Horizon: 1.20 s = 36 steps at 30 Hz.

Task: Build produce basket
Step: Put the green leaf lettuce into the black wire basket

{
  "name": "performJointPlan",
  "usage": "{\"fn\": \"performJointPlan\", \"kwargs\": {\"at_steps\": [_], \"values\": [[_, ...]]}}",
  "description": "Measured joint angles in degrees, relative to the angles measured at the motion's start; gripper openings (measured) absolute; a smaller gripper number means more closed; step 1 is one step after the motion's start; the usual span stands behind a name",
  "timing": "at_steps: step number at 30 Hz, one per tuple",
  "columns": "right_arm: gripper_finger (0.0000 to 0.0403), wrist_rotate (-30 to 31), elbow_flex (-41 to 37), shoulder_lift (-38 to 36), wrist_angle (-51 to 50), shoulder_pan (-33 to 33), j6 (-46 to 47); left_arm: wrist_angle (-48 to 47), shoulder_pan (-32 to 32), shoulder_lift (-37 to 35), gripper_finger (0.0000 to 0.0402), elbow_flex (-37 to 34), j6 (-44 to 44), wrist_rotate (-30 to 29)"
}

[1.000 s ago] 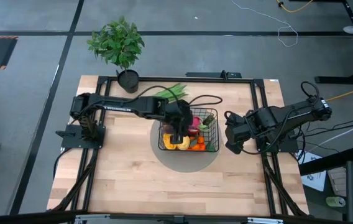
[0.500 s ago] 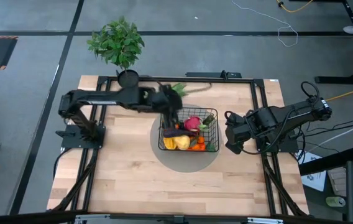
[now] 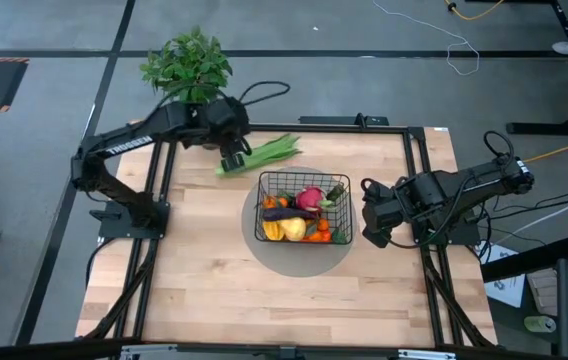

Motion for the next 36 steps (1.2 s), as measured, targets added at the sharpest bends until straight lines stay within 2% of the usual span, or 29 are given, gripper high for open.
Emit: {"fn": "performJointPlan", "kwargs": {"at_steps": [3,7,9,15,22,32,36], "values": [[0.0274,0.0,0.0,0.0,0.0,0.0,0.0,1.4,2.2,0.0,0.0161,-4.6,4.8,4.4],[0.0274,0.0,0.0,0.0,0.0,0.0,0.0,4.1,6.8,0.1,0.0160,-13.3,10.3,22.5],[0.0274,0.0,0.0,0.0,0.0,0.0,0.0,7.4,9.0,0.1,0.0161,-17.8,12.2,26.9],[0.0274,0.0,0.0,0.0,0.0,0.0,0.0,17.3,15.2,0.1,0.0160,-27.2,11.6,20.7],[0.0274,0.0,0.0,0.0,0.1,0.0,0.0,19.4,17.6,0.1,0.0160,-34.6,12.0,23.4],[0.0274,0.0,0.0,0.0,0.2,0.0,0.0,33.9,18.6,0.1,0.0160,-46.5,13.6,26.2],[0.0274,0.0,0.0,0.0,0.3,0.0,0.0,39.6,18.6,0.0,0.0160,-49.9,13.7,24.0]]}}
